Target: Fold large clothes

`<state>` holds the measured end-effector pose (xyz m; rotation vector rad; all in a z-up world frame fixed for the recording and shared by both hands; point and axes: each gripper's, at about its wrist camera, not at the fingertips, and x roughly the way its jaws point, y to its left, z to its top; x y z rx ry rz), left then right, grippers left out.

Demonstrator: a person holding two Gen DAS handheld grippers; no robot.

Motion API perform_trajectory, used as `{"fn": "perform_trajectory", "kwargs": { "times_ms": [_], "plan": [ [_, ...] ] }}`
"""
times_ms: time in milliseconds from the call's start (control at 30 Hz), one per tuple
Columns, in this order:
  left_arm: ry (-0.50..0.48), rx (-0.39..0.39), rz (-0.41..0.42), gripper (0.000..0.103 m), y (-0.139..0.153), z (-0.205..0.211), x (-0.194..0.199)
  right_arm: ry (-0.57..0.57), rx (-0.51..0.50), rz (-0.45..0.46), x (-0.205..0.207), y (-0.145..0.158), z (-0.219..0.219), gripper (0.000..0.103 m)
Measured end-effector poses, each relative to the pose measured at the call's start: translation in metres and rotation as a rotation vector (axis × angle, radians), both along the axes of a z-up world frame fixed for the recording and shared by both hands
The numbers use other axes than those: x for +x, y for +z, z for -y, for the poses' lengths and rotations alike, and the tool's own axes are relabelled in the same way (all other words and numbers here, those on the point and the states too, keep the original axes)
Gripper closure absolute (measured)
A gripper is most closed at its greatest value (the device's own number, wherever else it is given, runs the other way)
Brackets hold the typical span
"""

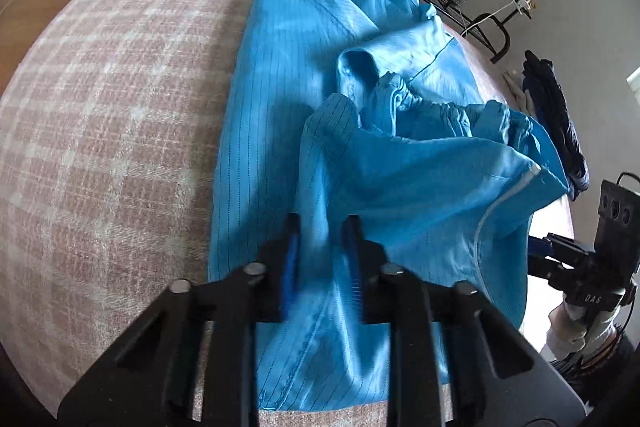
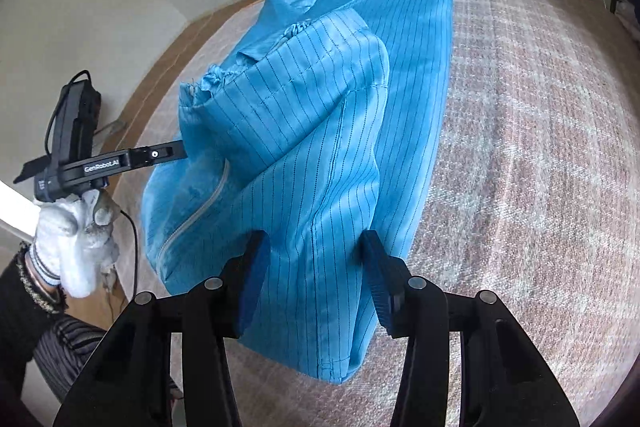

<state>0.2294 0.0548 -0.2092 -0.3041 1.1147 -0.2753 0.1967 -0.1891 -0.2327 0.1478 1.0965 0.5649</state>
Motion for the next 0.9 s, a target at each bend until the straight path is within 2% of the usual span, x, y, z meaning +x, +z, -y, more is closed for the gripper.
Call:
{"fn": "perform_trajectory", "kwargs": {
  "times_ms": [33, 100, 167, 267, 367, 433, 500, 533, 600, 667, 733, 767, 833, 900],
  "plan": [
    [0.000, -0.002, 0.007, 0.096, 0.002, 0.000, -0.002, 0.006, 0.002, 0.000, 0.000, 0.000, -0.001, 0.069],
    [0.015, -0.010, 0.019, 0.100, 0.005, -0.002, -0.006, 0.013, 0.011, -0.006, 0.001, -0.001, -0.001, 0.087],
    [0.043, -0.034, 0.027, 0.101, 0.009, -0.009, -0.011, 0.009, 0.033, -0.019, 0.003, -0.001, -0.001, 0.095],
    [0.107, -0.037, 0.048, 0.101, 0.017, -0.024, -0.022, -0.004, 0.089, -0.026, -0.005, 0.004, 0.010, 0.099],
    [0.154, 0.024, 0.057, 0.101, 0.014, -0.032, -0.025, -0.021, 0.154, -0.056, -0.007, 0.002, 0.027, 0.100],
    [0.142, 0.024, 0.030, 0.101, 0.007, -0.030, -0.021, -0.047, 0.093, -0.073, -0.006, -0.007, 0.031, 0.100],
    [0.140, 0.018, 0.021, 0.098, 0.010, -0.029, -0.018, -0.048, 0.076, -0.090, -0.007, -0.011, 0.029, 0.097],
    [0.133, 0.020, 0.036, 0.096, 0.015, -0.027, -0.019, -0.036, 0.074, -0.085, -0.008, -0.008, 0.028, 0.095],
    [0.110, 0.048, 0.098, 0.083, 0.029, -0.024, -0.021, -0.015, 0.038, -0.067, -0.010, 0.003, 0.023, 0.095],
    [0.060, 0.061, 0.162, 0.081, 0.042, -0.018, -0.025, -0.005, -0.032, 0.001, -0.015, 0.017, 0.020, 0.094],
    [0.010, 0.095, 0.188, 0.081, 0.047, -0.009, -0.027, 0.001, -0.044, 0.055, -0.019, 0.030, 0.016, 0.092],
    [-0.007, 0.105, 0.190, 0.081, 0.048, -0.005, -0.027, 0.014, -0.049, 0.097, -0.019, 0.037, 0.012, 0.092],
    [-0.032, 0.104, 0.167, 0.081, 0.044, 0.002, -0.023, 0.032, -0.080, 0.156, -0.019, 0.046, -0.001, 0.085],
    [-0.060, 0.112, 0.130, 0.081, 0.038, 0.012, -0.017, 0.025, -0.119, 0.186, -0.009, 0.052, -0.013, 0.085]
  ]
}}
